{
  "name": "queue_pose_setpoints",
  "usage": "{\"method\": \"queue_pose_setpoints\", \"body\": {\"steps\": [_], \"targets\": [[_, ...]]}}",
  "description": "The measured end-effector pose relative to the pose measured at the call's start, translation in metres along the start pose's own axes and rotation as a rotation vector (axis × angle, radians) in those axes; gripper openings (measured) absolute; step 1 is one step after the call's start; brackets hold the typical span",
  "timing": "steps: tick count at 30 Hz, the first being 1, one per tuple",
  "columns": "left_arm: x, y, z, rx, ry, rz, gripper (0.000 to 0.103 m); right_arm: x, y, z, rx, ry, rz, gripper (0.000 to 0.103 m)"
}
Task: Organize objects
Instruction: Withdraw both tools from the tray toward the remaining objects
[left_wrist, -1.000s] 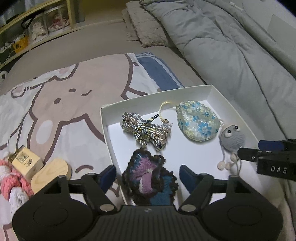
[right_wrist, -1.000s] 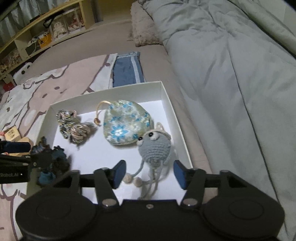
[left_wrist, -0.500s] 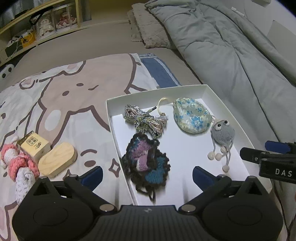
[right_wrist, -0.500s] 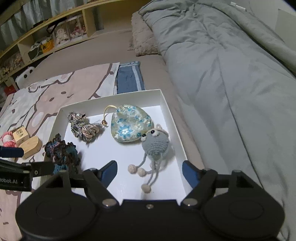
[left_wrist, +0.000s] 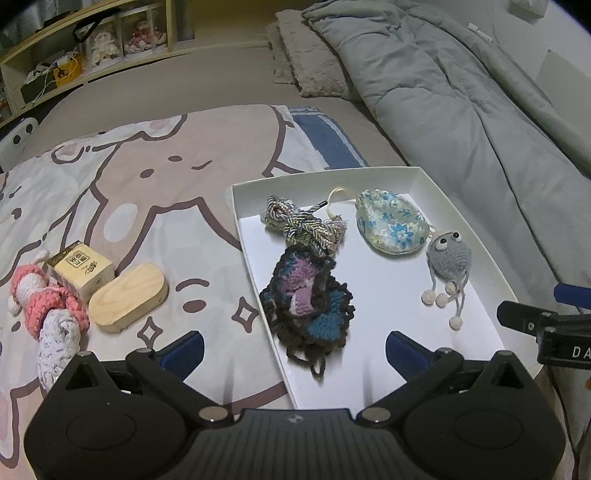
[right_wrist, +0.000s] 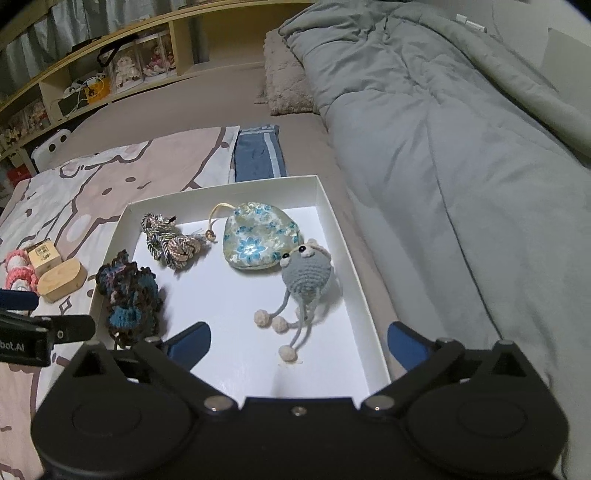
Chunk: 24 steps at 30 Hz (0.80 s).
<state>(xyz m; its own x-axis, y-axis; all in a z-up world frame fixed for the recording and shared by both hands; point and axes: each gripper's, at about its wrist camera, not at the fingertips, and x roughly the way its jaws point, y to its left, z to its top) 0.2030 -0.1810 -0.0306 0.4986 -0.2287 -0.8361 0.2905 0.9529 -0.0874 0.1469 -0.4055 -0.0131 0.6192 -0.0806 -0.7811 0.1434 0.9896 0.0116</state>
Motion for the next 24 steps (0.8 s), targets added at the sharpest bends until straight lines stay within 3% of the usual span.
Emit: {"method": "queue_pose_setpoints", "body": {"steps": [12,24], "targets": [[-0.011,0.025,-0.006,-0.038,-0.030,0.006,0.103,-0.001,0.008,0.001,-0.008,-0.008,-0.017,0.103],[-0.043,0.100,-0.014,-0.111,-0.079,0.115,0.103,0.004,0.054,0.009,-0.045,-0.031,0.033,0.103]]}}
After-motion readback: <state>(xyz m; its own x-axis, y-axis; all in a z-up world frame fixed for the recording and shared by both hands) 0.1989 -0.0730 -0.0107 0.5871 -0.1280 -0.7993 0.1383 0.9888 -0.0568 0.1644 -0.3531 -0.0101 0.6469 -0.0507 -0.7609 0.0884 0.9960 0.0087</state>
